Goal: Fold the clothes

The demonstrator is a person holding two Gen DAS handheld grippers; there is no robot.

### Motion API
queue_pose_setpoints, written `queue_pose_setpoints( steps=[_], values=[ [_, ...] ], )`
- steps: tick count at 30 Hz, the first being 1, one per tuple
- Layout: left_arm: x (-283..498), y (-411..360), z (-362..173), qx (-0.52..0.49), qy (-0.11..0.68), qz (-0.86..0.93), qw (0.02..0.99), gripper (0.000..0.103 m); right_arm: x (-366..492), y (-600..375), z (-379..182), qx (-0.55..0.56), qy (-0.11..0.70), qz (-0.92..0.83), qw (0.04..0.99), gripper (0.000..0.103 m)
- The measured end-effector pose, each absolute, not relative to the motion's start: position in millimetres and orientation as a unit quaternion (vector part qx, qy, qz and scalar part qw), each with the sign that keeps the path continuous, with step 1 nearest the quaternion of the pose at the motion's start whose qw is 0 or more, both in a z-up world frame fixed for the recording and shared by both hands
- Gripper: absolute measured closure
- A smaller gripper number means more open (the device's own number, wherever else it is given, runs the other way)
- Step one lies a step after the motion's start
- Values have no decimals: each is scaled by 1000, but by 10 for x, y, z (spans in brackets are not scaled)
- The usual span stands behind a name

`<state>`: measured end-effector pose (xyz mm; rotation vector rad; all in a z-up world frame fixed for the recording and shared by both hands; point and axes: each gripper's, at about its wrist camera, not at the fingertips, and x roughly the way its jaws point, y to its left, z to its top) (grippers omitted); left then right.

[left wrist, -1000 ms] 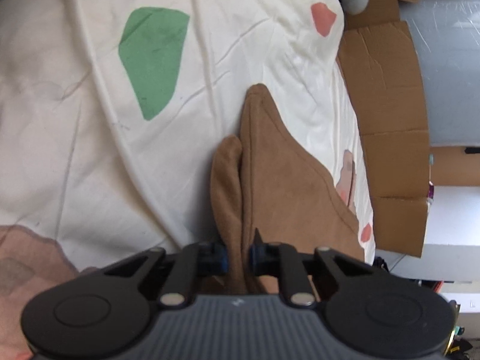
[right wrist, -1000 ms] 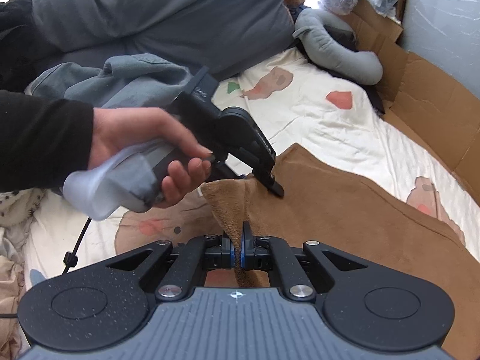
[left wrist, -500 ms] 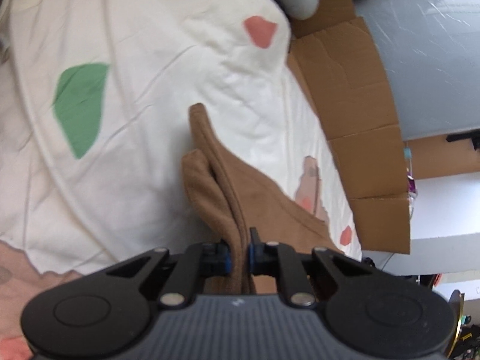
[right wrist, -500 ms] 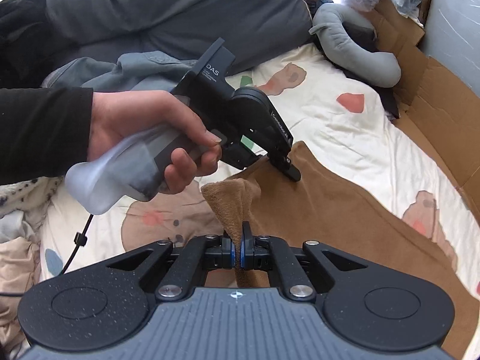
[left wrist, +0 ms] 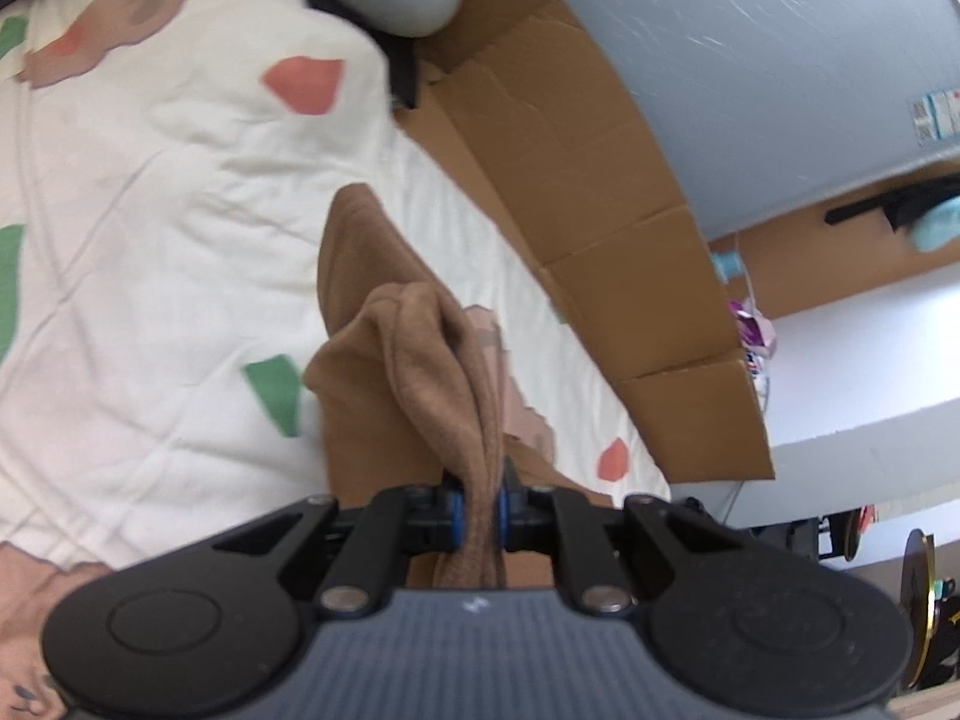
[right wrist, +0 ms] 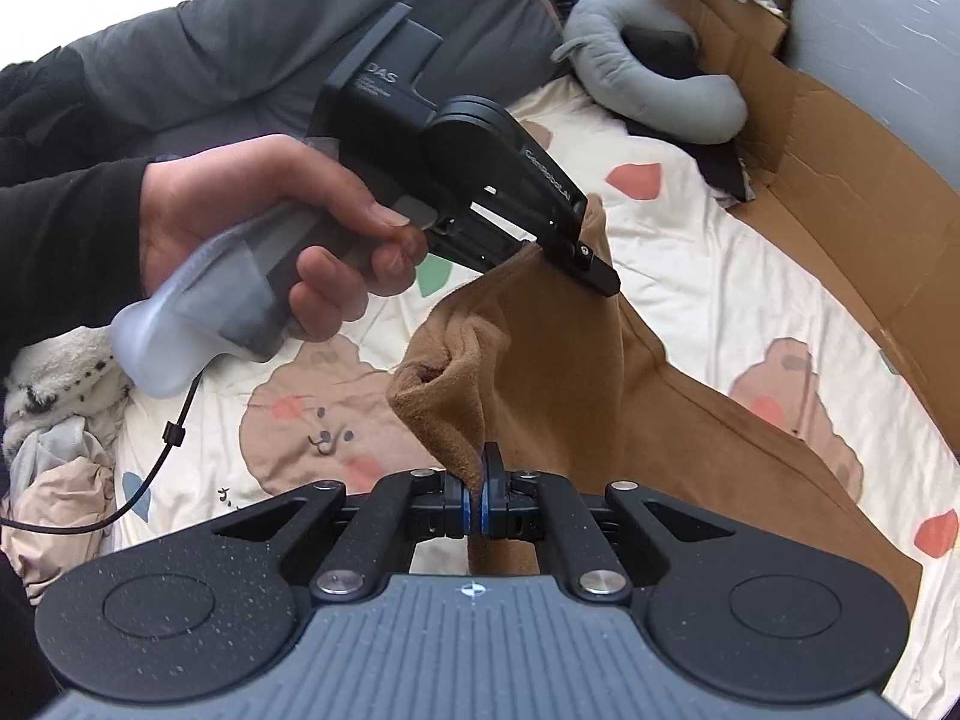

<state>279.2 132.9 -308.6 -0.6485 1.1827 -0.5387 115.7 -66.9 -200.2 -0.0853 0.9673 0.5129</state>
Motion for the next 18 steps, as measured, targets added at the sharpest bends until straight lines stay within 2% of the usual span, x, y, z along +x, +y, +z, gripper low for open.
queue_pose_setpoints(
  steps=[18],
  values=[
    [2540, 148, -3043, -249, 533, -264, 765, 93, 363, -2081, -2492, 165, 392, 144, 894, 102]
  ],
)
